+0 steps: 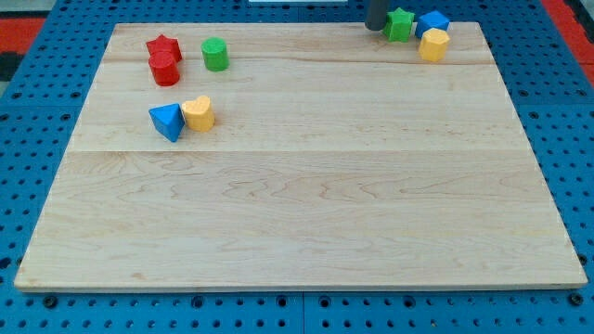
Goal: Point at the red circle
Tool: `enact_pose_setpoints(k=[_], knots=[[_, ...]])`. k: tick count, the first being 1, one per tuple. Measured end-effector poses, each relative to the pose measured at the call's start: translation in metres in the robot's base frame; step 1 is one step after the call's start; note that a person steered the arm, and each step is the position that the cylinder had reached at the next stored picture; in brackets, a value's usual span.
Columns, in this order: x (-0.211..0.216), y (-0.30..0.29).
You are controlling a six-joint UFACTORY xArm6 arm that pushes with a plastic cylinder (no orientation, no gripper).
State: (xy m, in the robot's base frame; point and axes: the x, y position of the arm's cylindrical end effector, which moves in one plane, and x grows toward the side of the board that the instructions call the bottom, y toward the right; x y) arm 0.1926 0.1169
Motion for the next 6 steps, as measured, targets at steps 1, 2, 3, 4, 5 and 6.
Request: enact_pose_setpoints(k=[1, 2, 3, 4, 5, 6], knots=[[0.000, 0.013], [0.000, 0.036], [0.001, 0.035], [0.023, 0.001], [0.039, -0.051], [0.094, -0.099]])
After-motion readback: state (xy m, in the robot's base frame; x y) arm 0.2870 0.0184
